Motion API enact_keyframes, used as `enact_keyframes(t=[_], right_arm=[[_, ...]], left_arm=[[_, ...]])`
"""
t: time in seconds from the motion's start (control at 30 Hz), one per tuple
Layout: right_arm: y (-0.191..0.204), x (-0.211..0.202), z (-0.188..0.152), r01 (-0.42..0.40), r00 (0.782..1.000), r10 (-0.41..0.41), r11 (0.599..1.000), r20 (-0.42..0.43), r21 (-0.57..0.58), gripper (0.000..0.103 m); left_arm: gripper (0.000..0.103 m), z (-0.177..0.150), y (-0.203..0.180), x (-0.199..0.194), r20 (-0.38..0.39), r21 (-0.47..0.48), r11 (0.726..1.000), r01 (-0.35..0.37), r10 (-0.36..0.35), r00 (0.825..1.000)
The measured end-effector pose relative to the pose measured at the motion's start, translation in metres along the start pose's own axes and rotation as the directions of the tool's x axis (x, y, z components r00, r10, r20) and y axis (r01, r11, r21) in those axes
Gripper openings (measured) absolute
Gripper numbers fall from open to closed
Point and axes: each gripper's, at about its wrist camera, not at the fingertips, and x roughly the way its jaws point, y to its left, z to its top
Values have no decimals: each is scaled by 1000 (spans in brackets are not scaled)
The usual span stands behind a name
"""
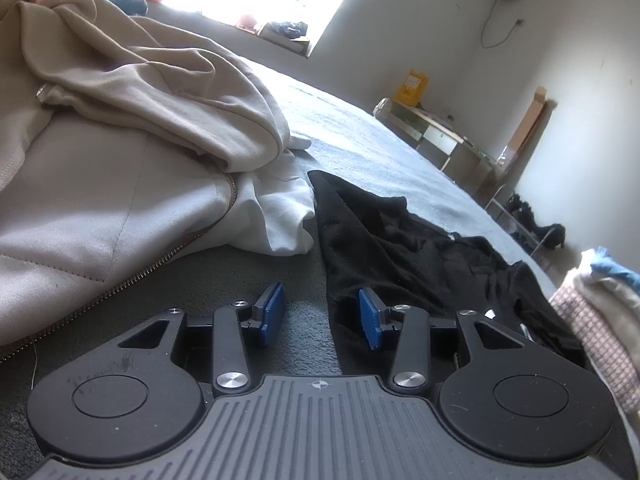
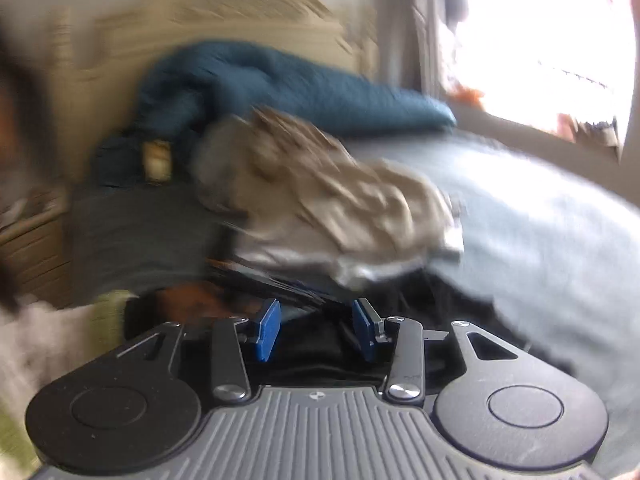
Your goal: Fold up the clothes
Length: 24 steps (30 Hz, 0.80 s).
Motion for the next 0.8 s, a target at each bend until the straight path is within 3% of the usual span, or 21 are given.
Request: enact_keyframes(t=[0.1,0.27,0.37,0.47,0.5,0.6,0.7,0.8], right_arm=[[-38,87,5,77,996,-70,989,-59,127,38],[-94,189,0,104,990,-75,961,-120,256,29],[-118,229,-5,236,967,-194,924,-164,300,25],[-147,228,-3,321,947,-287,849,-144,420,26],[-151,222,-2,315,949,-289,839,-126,443,28],[-142,203,3,171,985,-166,871,-52,460,29],[-126,213,7,48,997,-19,903,-73,427,29],[-122,250,6,106,987,-45,901,-152,421,28]], left_arm=[[41,0,1,0,-2,1,1000,-3,3,1000],[40,-2,-3,2,-4,30,999,-22,22,1000],[40,-2,-3,2,-5,32,999,-22,22,1000],[40,-2,-2,2,-6,33,999,-23,23,1000],[40,-2,-3,2,-6,34,999,-23,23,1000],[40,-2,-3,2,-6,37,999,-26,26,1000],[40,-1,-4,1,-7,39,999,-26,27,1000],[40,-2,-2,0,-5,30,999,-17,18,1000]])
